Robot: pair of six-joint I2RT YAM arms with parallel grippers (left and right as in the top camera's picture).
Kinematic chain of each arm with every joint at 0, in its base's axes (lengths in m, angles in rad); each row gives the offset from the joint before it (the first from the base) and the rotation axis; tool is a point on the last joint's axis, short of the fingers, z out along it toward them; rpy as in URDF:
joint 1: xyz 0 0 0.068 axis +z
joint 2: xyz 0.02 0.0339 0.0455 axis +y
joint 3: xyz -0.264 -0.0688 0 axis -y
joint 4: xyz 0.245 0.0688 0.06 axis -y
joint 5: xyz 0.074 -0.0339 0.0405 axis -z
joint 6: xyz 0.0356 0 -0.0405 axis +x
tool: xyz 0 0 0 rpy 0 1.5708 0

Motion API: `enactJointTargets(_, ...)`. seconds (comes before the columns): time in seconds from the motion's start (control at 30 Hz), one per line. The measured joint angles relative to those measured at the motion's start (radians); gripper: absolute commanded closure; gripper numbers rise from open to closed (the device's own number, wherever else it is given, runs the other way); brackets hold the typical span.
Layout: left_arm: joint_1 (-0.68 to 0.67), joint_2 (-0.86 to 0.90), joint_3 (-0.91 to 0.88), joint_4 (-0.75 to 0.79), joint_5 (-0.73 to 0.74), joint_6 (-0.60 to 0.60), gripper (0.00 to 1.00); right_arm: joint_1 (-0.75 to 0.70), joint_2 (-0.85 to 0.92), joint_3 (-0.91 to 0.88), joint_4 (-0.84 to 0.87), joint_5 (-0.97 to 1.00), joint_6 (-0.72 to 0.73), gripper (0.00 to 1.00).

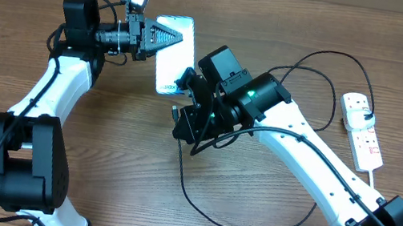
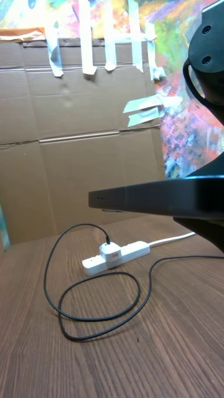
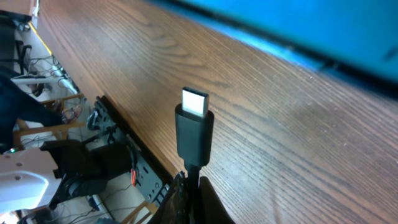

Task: Plug charger to phone and switch on socket
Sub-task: 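Bring the held plug up under the phone's bottom port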

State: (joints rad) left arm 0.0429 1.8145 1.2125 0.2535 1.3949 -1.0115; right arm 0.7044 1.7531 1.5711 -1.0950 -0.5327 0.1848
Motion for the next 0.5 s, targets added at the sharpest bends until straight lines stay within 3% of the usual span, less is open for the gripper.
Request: enactJointTargets(0.5,-0.002,0.0,0.0,-0.011,0.027,0.02,0.96,-0.002,0.0,0.035,0.024,0.063,0.043,0.96)
